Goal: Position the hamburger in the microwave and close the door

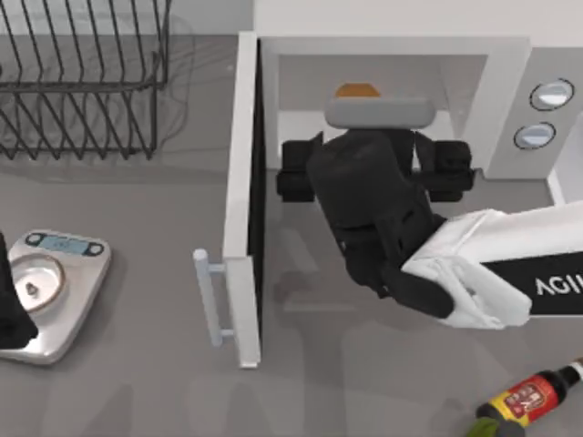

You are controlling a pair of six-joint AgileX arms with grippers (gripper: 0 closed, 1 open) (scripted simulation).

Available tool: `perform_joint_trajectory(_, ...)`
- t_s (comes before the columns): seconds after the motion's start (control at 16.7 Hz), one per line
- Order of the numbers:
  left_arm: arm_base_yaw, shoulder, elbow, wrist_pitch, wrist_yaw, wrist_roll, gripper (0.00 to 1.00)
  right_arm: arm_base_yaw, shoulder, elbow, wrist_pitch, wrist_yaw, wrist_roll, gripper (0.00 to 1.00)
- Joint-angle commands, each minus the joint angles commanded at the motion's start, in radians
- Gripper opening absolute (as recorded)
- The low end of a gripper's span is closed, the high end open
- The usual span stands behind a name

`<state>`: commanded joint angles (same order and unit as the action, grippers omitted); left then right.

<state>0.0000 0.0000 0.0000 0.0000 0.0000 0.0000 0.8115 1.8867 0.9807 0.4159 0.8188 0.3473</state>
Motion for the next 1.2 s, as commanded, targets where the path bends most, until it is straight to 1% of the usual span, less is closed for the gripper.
perform_joint_trajectory(0.18,0.0,0.0,0.0,0.0,0.0,0.0,1.0,0.001,-0.059,0.024,-0.07,0.0,0.0,1.0)
perform_joint_trajectory(0.48,0.0,0.0,0.0,0.0,0.0,0.0,1.0,0.001,-0.059,0.023,-0.068,0.0,0.0,1.0)
perform_joint_trajectory(0.6,0.0,0.0,0.0,0.0,0.0,0.0,1.0,-0.013,-0.09,-0.008,-0.072,-0.03,-0.01,1.0)
perform_joint_trajectory(0.72,0.0,0.0,0.0,0.0,0.0,0.0,1.0,-0.044,-0.164,-0.077,-0.082,-0.093,-0.034,1.0)
perform_joint_trajectory(0.9,0.0,0.0,0.0,0.0,0.0,0.0,1.0,-0.117,-0.353,-0.231,-0.109,-0.228,-0.09,1.0)
perform_joint_trajectory(1.2,0.0,0.0,0.0,0.0,0.0,0.0,1.0,-0.308,-0.838,-0.552,-0.183,-0.492,-0.192,1.0)
